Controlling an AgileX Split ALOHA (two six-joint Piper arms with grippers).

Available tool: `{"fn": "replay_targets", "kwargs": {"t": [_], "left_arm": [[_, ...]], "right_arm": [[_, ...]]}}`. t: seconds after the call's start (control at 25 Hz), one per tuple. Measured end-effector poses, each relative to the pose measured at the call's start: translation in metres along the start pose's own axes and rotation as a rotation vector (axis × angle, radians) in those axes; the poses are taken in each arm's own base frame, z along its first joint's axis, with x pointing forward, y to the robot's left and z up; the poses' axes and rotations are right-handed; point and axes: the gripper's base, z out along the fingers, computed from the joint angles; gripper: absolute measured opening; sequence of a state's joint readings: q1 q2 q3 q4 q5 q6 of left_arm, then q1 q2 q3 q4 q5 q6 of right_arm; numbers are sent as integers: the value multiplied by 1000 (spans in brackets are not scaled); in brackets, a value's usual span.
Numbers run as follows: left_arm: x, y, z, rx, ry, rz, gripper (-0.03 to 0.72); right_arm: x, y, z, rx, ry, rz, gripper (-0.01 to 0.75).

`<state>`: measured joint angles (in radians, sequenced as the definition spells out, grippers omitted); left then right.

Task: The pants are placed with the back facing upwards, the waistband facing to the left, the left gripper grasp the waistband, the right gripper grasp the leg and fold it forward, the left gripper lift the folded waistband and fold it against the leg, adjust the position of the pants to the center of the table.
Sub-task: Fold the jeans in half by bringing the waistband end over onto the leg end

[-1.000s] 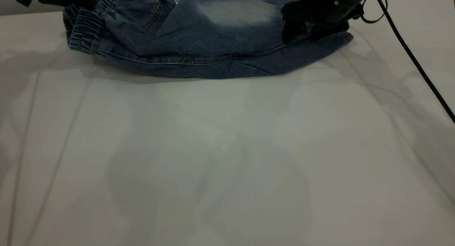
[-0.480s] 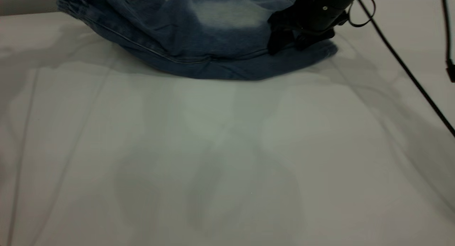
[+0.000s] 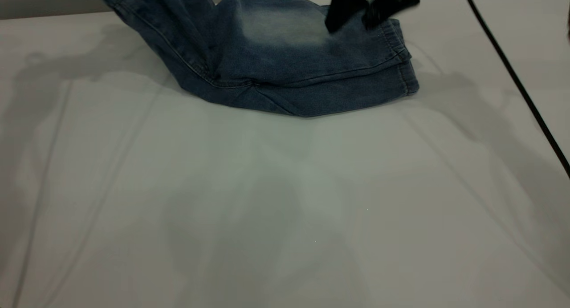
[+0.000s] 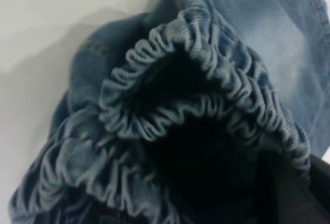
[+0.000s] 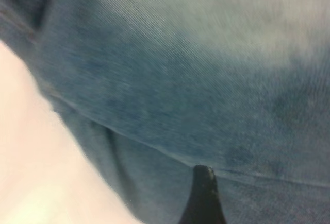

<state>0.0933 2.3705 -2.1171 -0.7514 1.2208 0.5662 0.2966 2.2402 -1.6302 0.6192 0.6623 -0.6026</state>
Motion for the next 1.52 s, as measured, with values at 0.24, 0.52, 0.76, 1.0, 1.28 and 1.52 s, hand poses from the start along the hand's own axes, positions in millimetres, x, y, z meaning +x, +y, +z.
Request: {"fn": "replay_targets", "kwargs": {"t": [0.24,0.52,0.76,1.0,1.28,1.52], "left_arm": [[-2,-26,19,30,30,45,73],[-2,-70,50,78,85,123,73],[1,-95,66,106,118,167,73],[2,-106,73,122,127,175,73],[3,-131,89,130,107,212,73],[3,-149,101,129,83,244,73]], "right_arm": [[-20,8,-33,33,-119,-27,482],[-29,3,-32,94,-216,-11,482],[-21,-7,-5,101,-158,-2,482],[-2,-24,43,99,-35,30,480],[2,-30,54,120,14,13,480],[2,-31,54,129,23,1,480]]}}
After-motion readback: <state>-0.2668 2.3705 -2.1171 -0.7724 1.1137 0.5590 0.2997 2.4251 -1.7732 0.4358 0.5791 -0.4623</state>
